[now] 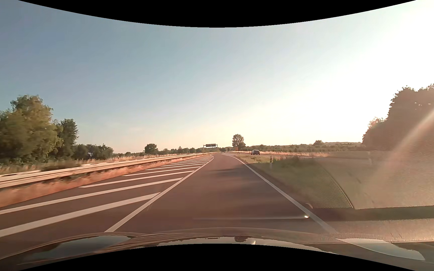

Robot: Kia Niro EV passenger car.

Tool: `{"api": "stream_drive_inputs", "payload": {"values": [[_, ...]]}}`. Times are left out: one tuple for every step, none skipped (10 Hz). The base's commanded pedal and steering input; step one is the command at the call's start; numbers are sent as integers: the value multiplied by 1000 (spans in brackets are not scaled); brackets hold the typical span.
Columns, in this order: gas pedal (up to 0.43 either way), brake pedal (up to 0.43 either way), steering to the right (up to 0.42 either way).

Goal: Follow the waypoints while adhering to traffic rules and regulations

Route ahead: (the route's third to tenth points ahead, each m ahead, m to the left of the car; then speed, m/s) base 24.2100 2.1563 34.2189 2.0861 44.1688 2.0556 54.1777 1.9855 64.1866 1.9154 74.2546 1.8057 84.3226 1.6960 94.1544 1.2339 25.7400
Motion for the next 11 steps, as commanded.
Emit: {"api": "stream_drive_inputs", "payload": {"values": [[228,0,-2],[228,0,-3],[228,0,-3],[228,0,-4],[228,0,-6],[228,0,-7],[228,0,-8],[228,0,-8],[228,0,-9],[228,0,-10],[228,0,-10]]}}
